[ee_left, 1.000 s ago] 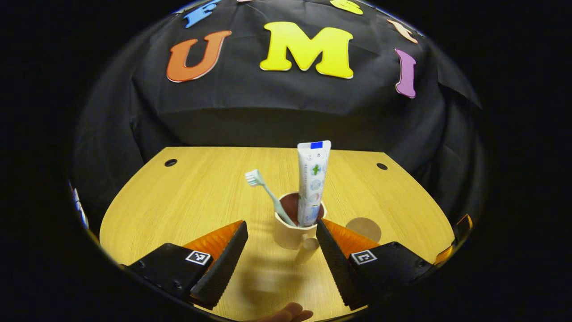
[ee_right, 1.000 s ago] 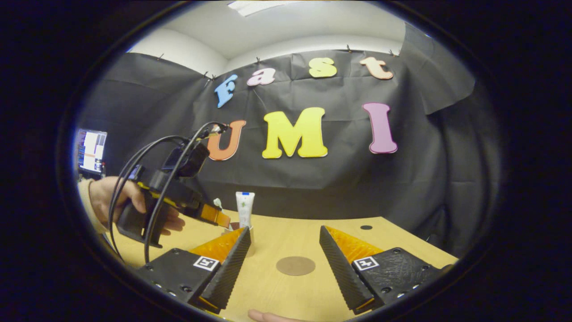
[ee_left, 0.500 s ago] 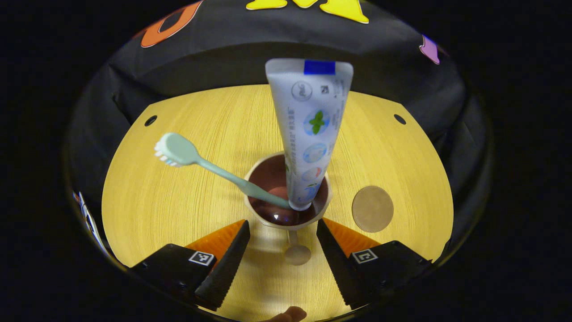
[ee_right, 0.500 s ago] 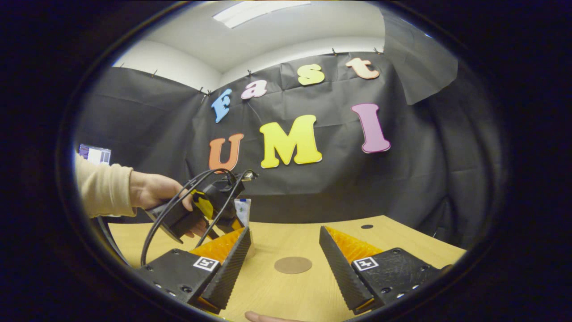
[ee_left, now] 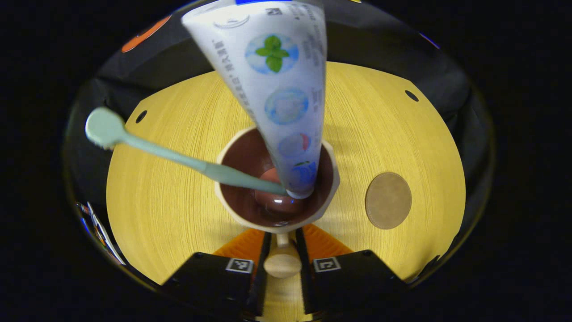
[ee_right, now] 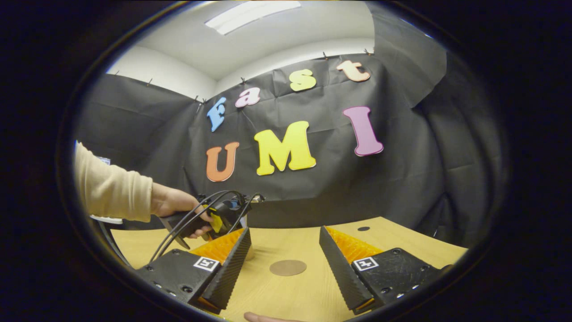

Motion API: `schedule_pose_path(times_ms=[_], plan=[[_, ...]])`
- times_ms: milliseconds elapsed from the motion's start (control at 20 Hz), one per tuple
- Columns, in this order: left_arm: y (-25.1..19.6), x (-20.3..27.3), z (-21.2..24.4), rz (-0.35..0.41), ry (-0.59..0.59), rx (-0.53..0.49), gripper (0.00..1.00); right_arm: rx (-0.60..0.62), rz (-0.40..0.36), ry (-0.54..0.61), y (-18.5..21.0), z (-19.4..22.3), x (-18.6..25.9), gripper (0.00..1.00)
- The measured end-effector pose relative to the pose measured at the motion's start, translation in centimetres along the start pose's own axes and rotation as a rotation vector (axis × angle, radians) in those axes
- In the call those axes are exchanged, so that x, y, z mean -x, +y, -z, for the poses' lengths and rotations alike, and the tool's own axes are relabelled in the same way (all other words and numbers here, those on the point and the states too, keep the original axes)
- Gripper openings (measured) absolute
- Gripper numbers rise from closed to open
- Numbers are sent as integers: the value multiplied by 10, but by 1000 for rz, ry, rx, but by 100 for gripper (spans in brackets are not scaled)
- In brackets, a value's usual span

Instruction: Put the toothbrush and toothpaste on the desktop into the cup, then pick up the cup and place it on the coaster on the desktop.

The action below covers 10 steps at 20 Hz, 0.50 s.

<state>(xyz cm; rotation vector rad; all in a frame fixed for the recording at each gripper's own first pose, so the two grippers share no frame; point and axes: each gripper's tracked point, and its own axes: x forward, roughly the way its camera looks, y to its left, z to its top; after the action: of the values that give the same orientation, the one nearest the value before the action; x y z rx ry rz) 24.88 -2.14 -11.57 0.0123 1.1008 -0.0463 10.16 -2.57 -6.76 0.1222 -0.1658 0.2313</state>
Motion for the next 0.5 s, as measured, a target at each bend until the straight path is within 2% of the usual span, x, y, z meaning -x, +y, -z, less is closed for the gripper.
schedule_pose_path(times_ms=[150, 200, 250, 500], plan=[[-4, 14, -16, 22, -1, 25, 30, -39, 18, -2, -12, -3, -1, 93], [-5, 19, -22, 24, -5, 36, 34, -54, 21, -3, -15, -4, -1, 93], [-6, 25, -29, 30, -9, 44, 29, -70, 22, -2, -18, -4, -1, 93], [-28, 64, -81, 58, -58, 32, 28, -83, 40, 10, -28, -3, -1, 98]])
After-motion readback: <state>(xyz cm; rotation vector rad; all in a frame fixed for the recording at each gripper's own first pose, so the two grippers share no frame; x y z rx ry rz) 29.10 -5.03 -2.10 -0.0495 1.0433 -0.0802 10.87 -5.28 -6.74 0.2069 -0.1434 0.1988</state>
